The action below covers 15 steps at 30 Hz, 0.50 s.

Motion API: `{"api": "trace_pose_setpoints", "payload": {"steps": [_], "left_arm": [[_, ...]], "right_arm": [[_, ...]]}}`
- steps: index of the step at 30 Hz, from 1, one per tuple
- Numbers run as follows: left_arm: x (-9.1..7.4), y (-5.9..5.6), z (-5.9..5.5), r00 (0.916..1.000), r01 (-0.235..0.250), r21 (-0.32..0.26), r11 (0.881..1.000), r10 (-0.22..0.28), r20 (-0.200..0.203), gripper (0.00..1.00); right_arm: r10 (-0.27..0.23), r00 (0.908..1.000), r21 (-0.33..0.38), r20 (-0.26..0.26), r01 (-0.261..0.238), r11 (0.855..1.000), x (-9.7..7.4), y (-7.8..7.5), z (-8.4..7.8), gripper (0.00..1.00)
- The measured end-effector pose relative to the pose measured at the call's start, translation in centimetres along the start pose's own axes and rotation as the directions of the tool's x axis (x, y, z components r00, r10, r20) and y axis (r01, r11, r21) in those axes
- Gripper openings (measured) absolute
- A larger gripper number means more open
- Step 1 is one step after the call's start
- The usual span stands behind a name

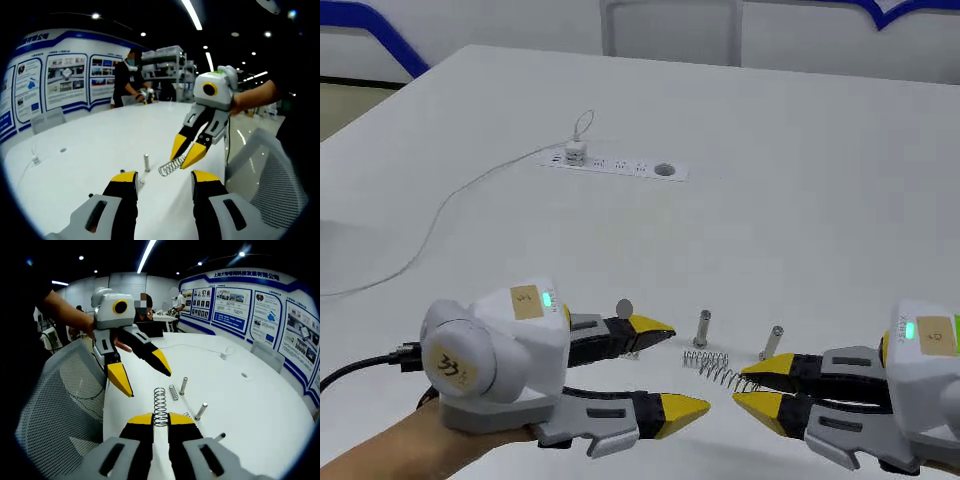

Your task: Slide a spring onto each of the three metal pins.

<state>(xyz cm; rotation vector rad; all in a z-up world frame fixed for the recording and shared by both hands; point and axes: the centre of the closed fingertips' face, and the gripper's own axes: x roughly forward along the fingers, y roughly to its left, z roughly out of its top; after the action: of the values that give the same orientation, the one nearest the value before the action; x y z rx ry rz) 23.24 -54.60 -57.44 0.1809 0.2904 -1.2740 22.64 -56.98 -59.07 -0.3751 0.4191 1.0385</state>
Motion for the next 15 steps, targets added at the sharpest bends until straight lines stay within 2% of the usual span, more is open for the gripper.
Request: {"api": "trace_pose_setpoints", "payload": {"steps": [2,6,11,13,15], "left_arm": [[0.2,-0.2,-0.2,0.9999,0.012,0.005,1.0,-0.012,-0.012,0.43],[0.3,-0.6,-0.3,0.9989,0.04,0.017,0.999,-0.04,-0.023,0.36],[0.4,-0.9,-0.5,0.9976,0.058,0.039,0.998,-0.056,-0.041,0.33],[0.3,-0.9,-0.6,0.997,0.064,0.054,0.996,-0.061,-0.047,0.29],[0.2,-1.0,-0.6,0.9968,0.07,0.06,0.996,-0.067,-0.044,0.2]], "right_arm": [[0.011,0.9999,-0.01,0.0,-0.011,1.0,0.1,0.2,0.2,0.1],[0.053,0.9984,-0.072,-0.017,-0.054,0.996,0.4,1.1,0.4,0.1],[0.075,0.9964,-0.117,-0.039,-0.08,0.99,0.6,1.5,0.5,0.1],[0.079,0.9962,-0.124,-0.035,-0.083,0.989,0.7,1.5,0.8,0.1],[0.084,0.9959,-0.139,-0.034,-0.088,0.986,0.7,1.6,0.9,0.1]]}}
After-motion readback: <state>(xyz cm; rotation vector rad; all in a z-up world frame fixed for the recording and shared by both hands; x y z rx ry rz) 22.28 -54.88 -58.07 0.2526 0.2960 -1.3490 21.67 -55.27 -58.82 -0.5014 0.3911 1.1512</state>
